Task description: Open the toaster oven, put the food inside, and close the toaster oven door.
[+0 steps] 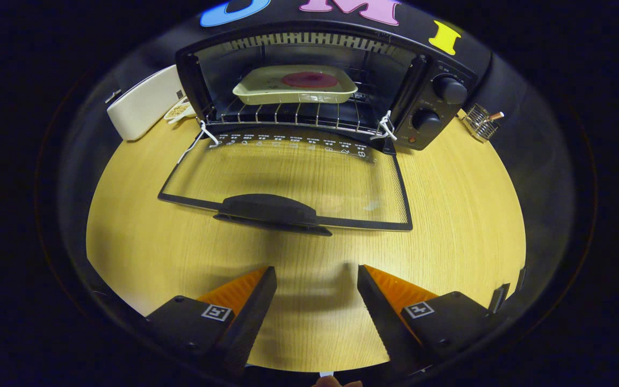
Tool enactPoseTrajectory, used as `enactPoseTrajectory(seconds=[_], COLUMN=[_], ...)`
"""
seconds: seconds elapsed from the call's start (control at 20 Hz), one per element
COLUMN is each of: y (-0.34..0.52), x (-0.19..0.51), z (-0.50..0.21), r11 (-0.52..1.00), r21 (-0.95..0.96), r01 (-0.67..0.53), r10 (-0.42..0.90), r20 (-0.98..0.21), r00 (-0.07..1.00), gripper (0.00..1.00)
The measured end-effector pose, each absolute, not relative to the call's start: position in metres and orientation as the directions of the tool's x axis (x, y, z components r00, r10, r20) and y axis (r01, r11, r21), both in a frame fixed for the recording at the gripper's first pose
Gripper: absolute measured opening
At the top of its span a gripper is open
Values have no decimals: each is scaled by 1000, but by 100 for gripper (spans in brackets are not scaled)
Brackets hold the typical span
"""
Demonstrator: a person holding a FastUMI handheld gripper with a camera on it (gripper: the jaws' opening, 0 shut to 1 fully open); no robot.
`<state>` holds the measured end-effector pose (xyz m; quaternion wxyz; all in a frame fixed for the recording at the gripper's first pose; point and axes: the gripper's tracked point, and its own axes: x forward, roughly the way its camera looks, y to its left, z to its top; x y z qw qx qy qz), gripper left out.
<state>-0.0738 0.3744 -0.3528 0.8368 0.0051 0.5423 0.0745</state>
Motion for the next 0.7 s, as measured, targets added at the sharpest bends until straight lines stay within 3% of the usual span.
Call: enactPoseTrajectory(seconds=[0.45,0.7], y=[369,368], x=[-40,-36], z=[-356,-347], r11=[991,993], r21=[136,105], r01=[-13,-57], r10=[129,119], r20=[-894,-872], r00=[430,475], gripper=[100,100])
